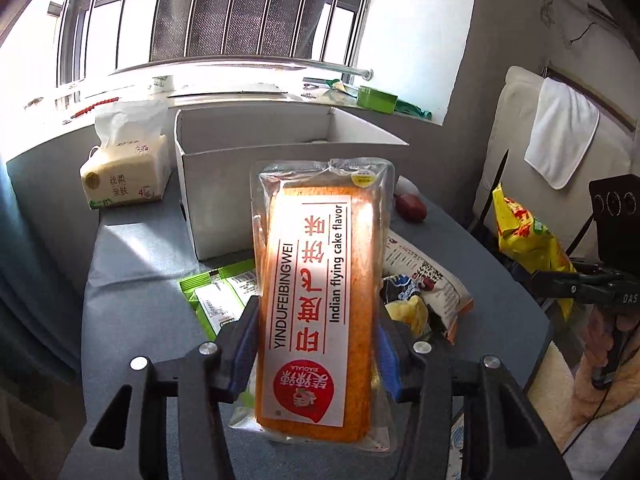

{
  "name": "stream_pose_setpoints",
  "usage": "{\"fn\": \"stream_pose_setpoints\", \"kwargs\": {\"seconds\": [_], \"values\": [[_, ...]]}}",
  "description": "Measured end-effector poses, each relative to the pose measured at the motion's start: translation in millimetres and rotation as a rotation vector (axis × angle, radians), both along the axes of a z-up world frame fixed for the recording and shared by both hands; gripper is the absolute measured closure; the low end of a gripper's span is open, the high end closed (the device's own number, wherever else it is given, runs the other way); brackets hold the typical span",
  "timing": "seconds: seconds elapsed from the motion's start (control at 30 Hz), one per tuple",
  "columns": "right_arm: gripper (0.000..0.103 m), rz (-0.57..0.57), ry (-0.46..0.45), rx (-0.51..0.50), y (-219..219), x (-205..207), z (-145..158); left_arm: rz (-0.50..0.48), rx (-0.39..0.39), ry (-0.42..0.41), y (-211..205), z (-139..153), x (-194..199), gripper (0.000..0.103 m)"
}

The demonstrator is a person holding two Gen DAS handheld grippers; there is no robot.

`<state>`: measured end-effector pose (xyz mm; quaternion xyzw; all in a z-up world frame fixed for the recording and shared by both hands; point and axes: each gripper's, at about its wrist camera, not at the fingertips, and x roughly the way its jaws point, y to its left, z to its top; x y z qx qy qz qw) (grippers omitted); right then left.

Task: Organize snacks
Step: 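Carry noodle bag into box with right gripper while left carries orange flying-cake pack in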

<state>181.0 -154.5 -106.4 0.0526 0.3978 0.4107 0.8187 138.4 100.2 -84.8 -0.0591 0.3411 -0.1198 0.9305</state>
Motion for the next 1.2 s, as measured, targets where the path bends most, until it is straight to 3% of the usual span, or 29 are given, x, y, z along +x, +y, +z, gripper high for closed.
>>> {"fn": "stream_pose_setpoints", "kwargs": {"seconds": [0.13, 0.27, 0.43, 0.5, 0.67, 0.73, 0.77, 0.8, 0.83, 0.87, 0.9, 1.0, 1.2], "values": [[0.065, -0.004, -0.026, 0.019, 13, 25, 16, 0.026, -0.013, -0.073, 0, 34, 24, 0.048], [0.065, -0.046, -0.023, 0.042, 28, 76, 36, 0.052, -0.036, -0.109, 2, 64, 65, 0.048], [0.065, -0.146, 0.018, 0.052, 46, 155, 53, 0.139, -0.054, -0.083, 19, 89, 133, 0.048], [0.065, -0.184, 0.019, 0.069, 53, 183, 57, 0.176, -0.057, -0.046, 24, 87, 165, 0.048], [0.065, -0.237, 0.119, 0.057, 77, 242, 46, 0.234, -0.006, 0.026, 27, 69, 217, 0.046], [0.063, -0.236, 0.134, 0.052, 83, 257, 41, 0.253, -0.004, 0.051, 32, 60, 227, 0.035], [0.06, -0.245, 0.145, 0.068, 83, 262, 39, 0.261, 0.01, 0.073, 33, 54, 232, 0.013], [0.05, -0.247, 0.159, 0.089, 83, 267, 36, 0.276, 0.025, 0.085, 33, 50, 231, 0.0], [0.039, -0.248, 0.18, 0.11, 82, 272, 33, 0.285, 0.041, 0.092, 34, 47, 230, 0.0], [0.012, -0.257, 0.199, 0.129, 80, 275, 29, 0.284, 0.057, 0.094, 34, 46, 228, 0.0], [0.0, -0.263, 0.214, 0.152, 76, 279, 27, 0.276, 0.065, 0.089, 34, 46, 224, 0.0], [0.0, -0.276, 0.241, 0.162, 69, 278, 20, 0.265, 0.057, 0.08, 35, 48, 212, 0.0], [0.0, -0.251, 0.186, 0.142, 65, 258, 27, 0.282, 0.107, 0.055, 37, 64, 188, 0.0]]}}
